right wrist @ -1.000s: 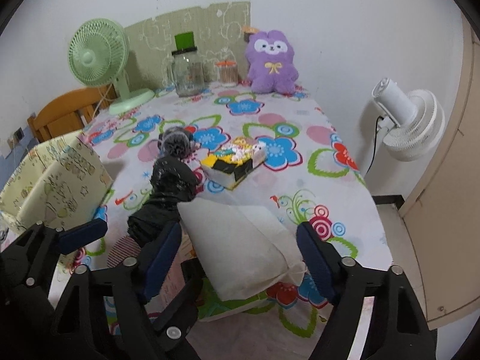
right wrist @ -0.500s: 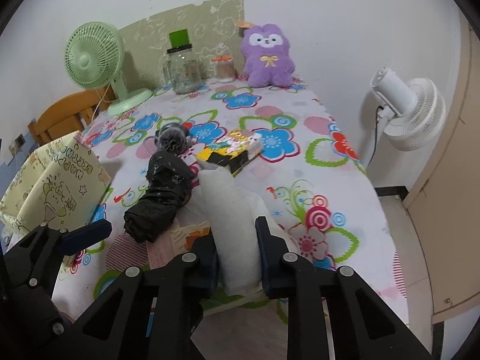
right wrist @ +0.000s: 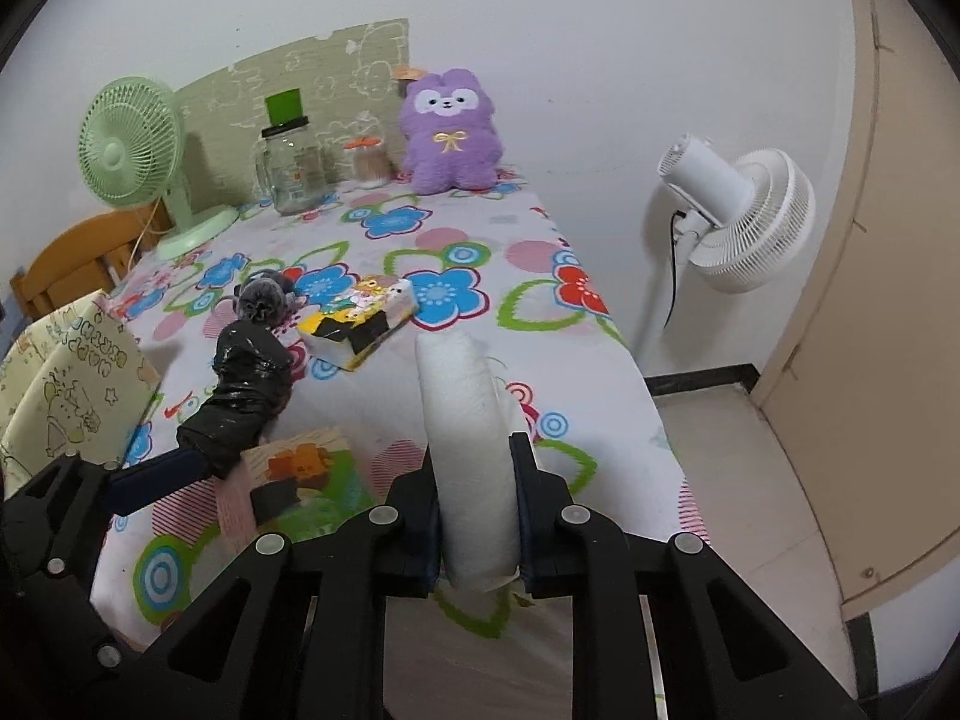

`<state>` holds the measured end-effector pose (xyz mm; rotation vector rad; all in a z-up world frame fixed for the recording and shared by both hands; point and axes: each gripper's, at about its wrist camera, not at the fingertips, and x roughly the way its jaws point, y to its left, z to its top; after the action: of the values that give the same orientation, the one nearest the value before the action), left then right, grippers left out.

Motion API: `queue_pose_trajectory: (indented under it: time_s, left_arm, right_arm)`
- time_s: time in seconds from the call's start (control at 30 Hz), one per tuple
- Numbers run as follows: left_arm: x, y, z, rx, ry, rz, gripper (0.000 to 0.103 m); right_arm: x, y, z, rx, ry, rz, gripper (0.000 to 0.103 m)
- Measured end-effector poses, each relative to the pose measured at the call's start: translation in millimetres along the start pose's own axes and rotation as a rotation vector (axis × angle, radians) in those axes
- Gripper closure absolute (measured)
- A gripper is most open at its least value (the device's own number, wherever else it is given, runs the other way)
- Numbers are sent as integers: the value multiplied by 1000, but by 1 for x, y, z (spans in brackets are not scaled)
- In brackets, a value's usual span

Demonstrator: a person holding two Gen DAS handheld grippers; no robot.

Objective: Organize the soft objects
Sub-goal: 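Grasp the white foam sheet with the right gripper and lift it, then grasp the green tissue pack with the left gripper while the right holds the foam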

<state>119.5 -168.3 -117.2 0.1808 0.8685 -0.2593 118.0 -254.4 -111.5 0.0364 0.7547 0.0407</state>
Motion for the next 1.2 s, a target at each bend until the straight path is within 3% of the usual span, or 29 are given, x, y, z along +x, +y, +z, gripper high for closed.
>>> queue_pose_trajectory:
  time_s: [0.4, 0.57, 1.2]
  left_arm:
    - [21, -2, 1, -5, 41, 3, 4]
    - [27, -1, 1, 7, 60, 16, 11]
    - [4, 4, -1, 25, -8, 31, 18]
  right_arm:
    - [11, -8, -7, 49, 31, 52, 82]
    - [18, -9, -10, 72, 55, 81, 82]
    - [15, -4, -12, 93, 71, 109, 82]
